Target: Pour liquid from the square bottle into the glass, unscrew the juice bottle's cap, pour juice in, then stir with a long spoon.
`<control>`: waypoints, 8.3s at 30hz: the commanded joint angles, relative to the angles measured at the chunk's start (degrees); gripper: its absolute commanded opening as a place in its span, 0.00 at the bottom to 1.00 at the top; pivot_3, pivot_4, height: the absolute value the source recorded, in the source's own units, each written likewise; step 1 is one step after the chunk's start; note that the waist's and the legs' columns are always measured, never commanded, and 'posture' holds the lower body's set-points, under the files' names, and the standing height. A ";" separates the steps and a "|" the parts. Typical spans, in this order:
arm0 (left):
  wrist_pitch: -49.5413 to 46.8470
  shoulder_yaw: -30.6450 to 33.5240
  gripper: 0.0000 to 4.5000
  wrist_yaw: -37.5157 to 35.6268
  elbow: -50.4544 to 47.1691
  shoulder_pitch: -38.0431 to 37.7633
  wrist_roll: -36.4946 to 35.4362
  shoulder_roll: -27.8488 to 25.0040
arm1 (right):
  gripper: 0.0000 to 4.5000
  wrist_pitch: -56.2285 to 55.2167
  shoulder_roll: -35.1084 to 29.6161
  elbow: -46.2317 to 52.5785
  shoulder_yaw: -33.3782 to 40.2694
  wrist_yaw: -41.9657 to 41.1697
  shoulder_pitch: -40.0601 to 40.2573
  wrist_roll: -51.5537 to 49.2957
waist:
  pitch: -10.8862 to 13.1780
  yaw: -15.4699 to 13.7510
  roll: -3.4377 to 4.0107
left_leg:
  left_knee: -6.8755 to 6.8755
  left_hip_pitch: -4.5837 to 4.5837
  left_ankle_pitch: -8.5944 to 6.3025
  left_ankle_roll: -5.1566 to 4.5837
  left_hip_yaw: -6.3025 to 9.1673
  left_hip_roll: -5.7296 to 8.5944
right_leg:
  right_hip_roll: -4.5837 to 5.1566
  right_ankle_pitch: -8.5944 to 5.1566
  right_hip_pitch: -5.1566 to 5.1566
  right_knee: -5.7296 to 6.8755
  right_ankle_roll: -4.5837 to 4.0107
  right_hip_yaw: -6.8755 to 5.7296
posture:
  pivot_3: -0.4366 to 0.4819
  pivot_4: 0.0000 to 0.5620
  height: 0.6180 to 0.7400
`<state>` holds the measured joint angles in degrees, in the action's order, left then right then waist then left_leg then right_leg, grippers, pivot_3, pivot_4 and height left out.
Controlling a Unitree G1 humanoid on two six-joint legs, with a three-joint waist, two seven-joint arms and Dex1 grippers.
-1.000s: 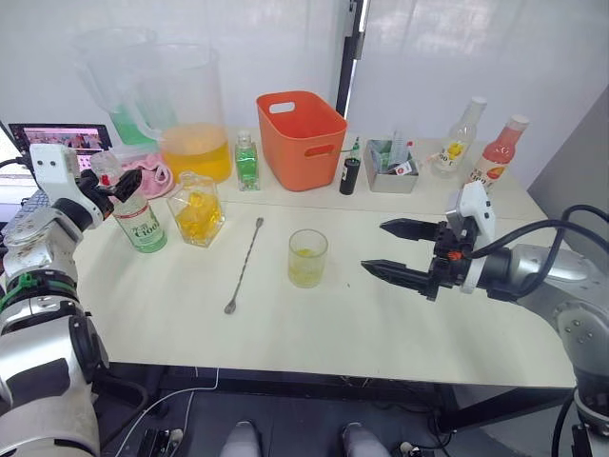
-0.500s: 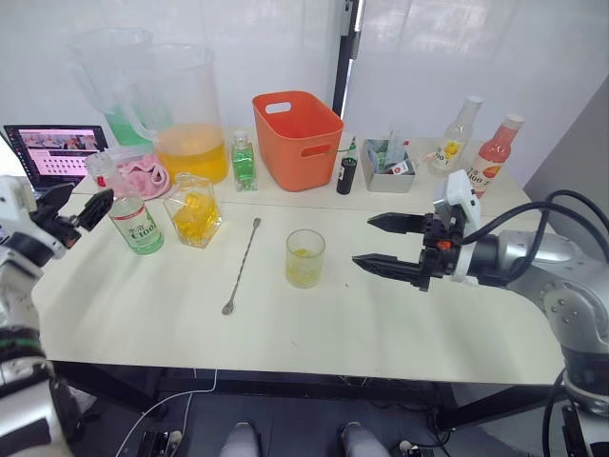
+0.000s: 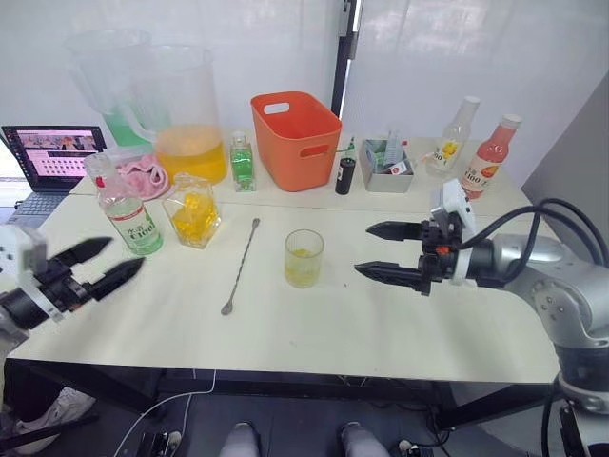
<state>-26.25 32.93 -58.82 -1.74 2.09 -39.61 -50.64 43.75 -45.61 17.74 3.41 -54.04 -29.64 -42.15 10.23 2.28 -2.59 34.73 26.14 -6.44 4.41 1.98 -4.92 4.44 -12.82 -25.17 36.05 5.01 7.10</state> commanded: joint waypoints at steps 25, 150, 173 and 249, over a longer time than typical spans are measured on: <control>0.59 -24.98 0.99 -2.95 2.71 14.54 10.79 5.97 | 1.00 3.29 2.10 19.92 29.49 20.05 35.85 -1.33 | -0.16 1.08 -0.22 | 0.09 -0.33 -0.32 0.23 -2.08 -0.76 | -0.71 0.57 -0.88 -0.12 0.03 2.14 | 0.48 0.27 0.81; -4.25 -49.63 0.66 -22.82 7.37 26.71 39.09 -16.20 | 1.00 -3.63 3.22 15.34 4.44 11.68 13.33 1.90 | -0.07 2.09 -0.32 | -0.30 -0.47 -0.30 0.21 -1.45 -0.80 | -0.88 0.41 -0.81 -0.03 -0.13 1.66 | 0.48 0.27 0.81; -11.71 -34.07 0.01 -18.48 8.87 24.82 31.03 -14.21 | 1.00 -3.62 2.81 12.38 2.81 9.61 12.32 2.38 | -0.08 3.25 -0.31 | -0.30 -0.45 -0.08 -0.13 -1.45 -0.82 | -0.89 0.38 -0.85 0.05 -0.15 1.66 | 0.48 0.27 0.81; -22.04 -8.91 0.98 -5.57 -10.53 21.33 -7.41 -2.10 | 0.00 7.65 17.37 -10.66 8.70 40.62 -20.00 -33.63 | -0.03 1.78 -0.22 | -0.03 0.04 0.02 -0.29 -0.88 -0.86 | -1.07 0.41 -0.93 0.19 -0.15 1.28 | 0.48 0.27 0.81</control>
<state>-51.60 21.71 -64.71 -9.87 24.66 -47.31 -52.81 51.78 -26.92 7.49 12.54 -10.55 -47.51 -78.05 10.20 4.05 -2.80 34.70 26.18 -6.43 4.13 1.12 -5.78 3.37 -12.40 -26.10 36.24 4.86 8.37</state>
